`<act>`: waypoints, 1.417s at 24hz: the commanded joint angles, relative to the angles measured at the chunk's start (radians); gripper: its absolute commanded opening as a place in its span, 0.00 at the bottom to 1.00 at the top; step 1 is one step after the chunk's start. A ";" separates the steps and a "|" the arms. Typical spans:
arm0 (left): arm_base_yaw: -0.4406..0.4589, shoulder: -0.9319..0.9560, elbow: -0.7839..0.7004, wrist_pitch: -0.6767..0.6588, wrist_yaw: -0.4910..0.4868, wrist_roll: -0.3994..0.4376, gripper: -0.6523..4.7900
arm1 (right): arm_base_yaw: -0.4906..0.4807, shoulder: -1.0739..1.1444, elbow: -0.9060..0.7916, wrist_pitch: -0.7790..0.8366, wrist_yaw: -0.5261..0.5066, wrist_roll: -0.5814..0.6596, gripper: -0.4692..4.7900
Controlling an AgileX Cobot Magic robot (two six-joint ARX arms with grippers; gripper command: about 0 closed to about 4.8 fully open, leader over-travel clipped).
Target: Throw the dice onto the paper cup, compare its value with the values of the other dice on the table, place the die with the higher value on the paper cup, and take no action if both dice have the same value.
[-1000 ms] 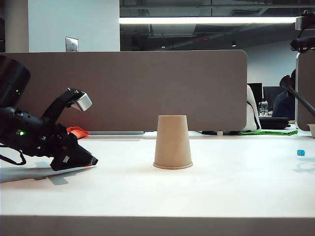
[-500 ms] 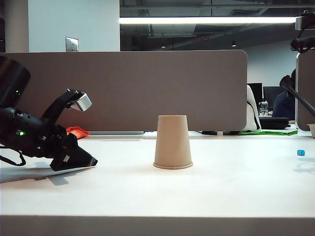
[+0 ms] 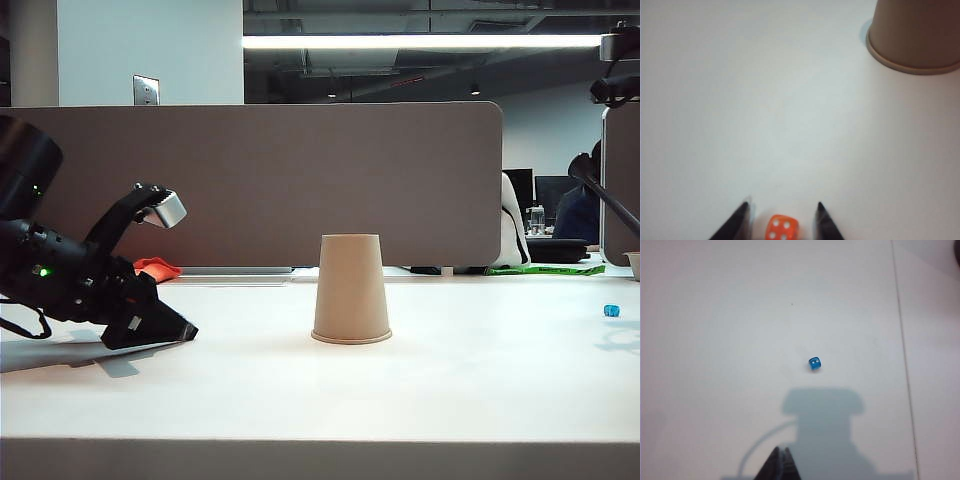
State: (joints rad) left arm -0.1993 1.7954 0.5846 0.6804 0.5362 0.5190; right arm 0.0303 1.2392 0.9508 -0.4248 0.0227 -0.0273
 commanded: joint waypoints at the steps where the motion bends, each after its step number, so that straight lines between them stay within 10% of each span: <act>1: 0.000 -0.003 0.000 -0.017 0.003 -0.003 0.32 | 0.000 -0.005 0.002 0.011 -0.003 -0.003 0.09; 12: 0.000 -0.003 0.000 0.056 0.037 -0.010 0.26 | 0.000 -0.005 0.002 0.011 -0.003 -0.003 0.09; 23: 0.000 -0.004 0.000 0.388 0.112 -0.246 0.27 | 0.000 -0.005 0.002 0.011 -0.003 -0.003 0.09; 34: 0.000 -0.004 -0.001 0.138 0.092 -0.143 0.47 | 0.000 -0.005 0.002 0.002 -0.003 -0.003 0.09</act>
State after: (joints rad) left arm -0.1993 1.7954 0.5831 0.8455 0.6254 0.3408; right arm 0.0307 1.2392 0.9508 -0.4282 0.0227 -0.0273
